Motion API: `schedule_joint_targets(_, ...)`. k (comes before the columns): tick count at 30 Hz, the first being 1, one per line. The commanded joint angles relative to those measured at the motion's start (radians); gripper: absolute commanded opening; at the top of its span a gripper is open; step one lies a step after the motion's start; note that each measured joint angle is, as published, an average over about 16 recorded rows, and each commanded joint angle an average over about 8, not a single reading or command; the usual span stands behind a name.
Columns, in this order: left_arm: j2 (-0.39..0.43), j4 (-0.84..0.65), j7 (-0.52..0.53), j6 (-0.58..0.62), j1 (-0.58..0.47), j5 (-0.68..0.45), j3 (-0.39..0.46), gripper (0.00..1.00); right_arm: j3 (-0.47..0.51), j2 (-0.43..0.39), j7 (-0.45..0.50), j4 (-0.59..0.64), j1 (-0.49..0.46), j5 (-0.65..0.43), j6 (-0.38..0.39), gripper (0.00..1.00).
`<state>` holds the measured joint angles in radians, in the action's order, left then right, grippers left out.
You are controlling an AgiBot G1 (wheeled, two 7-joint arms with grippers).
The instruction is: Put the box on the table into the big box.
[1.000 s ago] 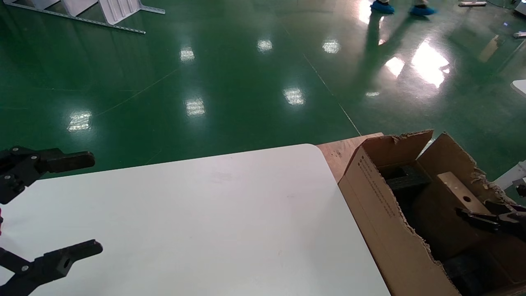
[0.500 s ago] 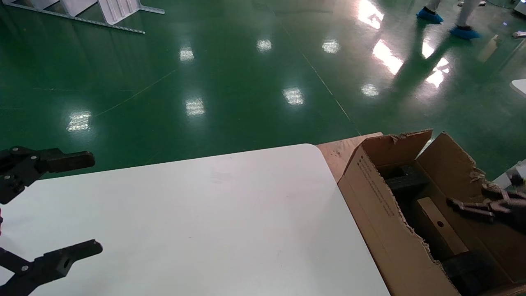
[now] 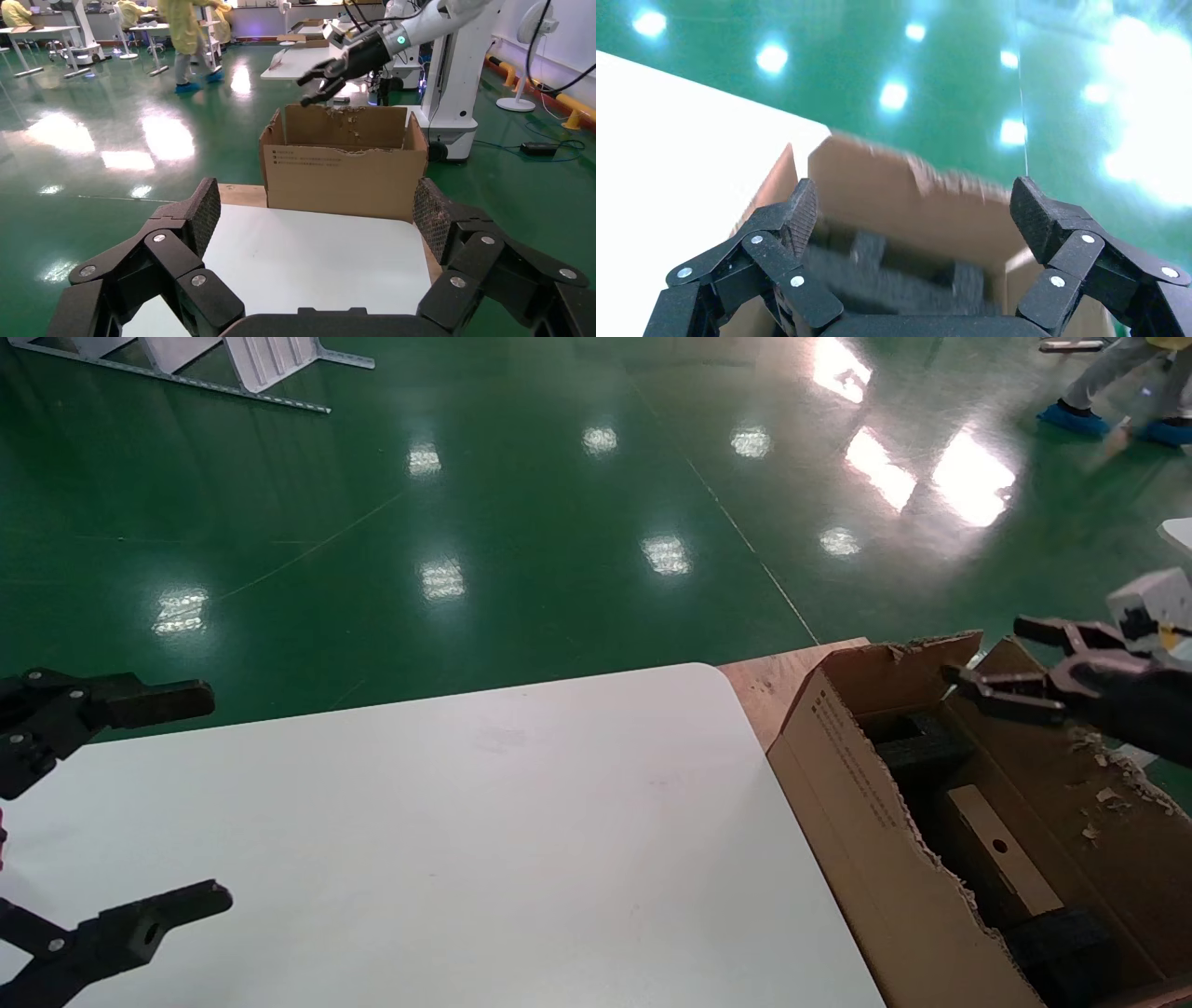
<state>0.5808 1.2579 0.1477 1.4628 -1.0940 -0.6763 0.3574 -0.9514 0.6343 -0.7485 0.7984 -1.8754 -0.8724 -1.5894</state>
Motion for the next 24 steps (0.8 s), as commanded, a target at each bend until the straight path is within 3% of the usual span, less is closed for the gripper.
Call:
schedule_joint_targets(1, 0.000, 0.000, 0.000, 0.000, 0.000, 0.000, 0.000, 1.00, 0.001, 0.017, -0.034, 0.028, -0.050, -0.024, -0.007, 1.00)
schedule_joint_targets(7, 0.000, 0.000, 0.000, 0.000, 0.000, 0.000, 0.000, 1.00, -0.004, 0.039, -0.089, 0.067, -0.125, -0.044, -0.007, 1.00)
schedule_joint_targets(13, 0.000, 0.000, 0.000, 0.000, 0.000, 0.000, 0.000, 1.00, 0.006, 0.033, -0.064, 0.035, -0.098, -0.042, -0.002, 1.00)
schedule_joint_targets(24, 0.000, 0.000, 0.000, 0.000, 0.000, 0.000, 0.000, 1.00, 0.112, 0.024, 0.097, -0.304, 0.046, -0.013, 0.013, 1.00)
